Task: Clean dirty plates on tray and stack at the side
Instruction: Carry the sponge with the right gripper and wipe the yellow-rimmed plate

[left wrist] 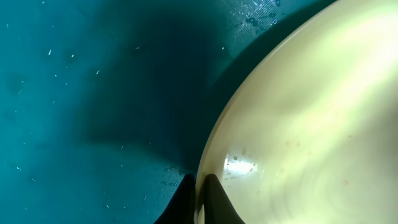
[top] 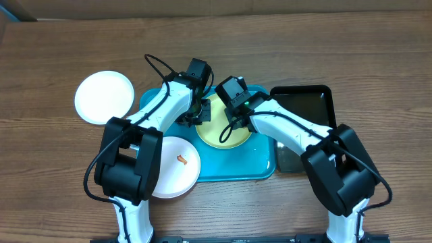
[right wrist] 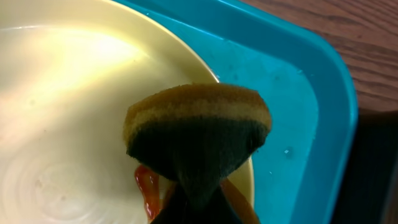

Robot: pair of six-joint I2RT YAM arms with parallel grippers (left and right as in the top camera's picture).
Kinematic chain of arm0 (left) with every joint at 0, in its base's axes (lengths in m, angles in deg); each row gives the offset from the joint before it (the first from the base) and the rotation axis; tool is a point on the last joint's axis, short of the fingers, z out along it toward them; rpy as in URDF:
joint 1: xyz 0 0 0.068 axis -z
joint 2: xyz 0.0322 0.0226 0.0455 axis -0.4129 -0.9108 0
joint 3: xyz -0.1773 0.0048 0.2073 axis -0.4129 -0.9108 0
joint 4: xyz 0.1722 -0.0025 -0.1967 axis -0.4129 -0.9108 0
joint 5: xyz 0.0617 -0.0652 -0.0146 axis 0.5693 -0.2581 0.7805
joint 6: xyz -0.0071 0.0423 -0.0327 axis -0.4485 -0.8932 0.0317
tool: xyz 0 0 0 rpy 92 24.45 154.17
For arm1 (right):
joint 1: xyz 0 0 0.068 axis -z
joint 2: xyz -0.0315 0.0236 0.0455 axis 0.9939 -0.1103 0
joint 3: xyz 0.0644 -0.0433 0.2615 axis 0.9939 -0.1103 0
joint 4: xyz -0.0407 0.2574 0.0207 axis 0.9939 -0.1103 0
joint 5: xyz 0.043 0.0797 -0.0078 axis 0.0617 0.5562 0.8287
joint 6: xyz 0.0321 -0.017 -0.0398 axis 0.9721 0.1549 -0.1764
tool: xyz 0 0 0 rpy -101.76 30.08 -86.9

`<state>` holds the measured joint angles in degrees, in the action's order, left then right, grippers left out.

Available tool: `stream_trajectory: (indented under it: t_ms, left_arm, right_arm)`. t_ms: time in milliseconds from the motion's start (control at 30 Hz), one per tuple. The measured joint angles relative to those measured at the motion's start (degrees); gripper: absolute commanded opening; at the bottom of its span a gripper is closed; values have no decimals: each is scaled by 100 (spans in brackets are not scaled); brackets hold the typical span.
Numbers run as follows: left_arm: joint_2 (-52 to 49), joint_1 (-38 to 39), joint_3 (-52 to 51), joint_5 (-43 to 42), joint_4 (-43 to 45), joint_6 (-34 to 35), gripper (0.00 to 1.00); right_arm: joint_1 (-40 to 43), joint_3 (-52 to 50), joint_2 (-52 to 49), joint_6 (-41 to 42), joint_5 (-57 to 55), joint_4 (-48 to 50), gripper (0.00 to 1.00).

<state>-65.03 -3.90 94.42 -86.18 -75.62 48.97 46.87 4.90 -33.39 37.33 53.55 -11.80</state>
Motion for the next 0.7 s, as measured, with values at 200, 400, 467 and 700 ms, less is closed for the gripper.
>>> stream_trajectory:
  t_ms: [200, 400, 467, 700]
  left_arm:
    - [0, 0, 0, 0, 2, 0, 4]
    - [0, 0, 0, 0, 2, 0, 4]
    - [0, 0, 0, 0, 0, 0, 4]
    - [0, 0, 0, 0, 0, -2, 4]
  right_arm:
    - [9, 52, -173, 74, 350, 76, 4]
    - [72, 74, -175, 111, 726, 74, 7]
    - [79, 74, -175, 116, 789, 72, 8]
    - [111, 103, -175, 116, 1346, 55, 9]
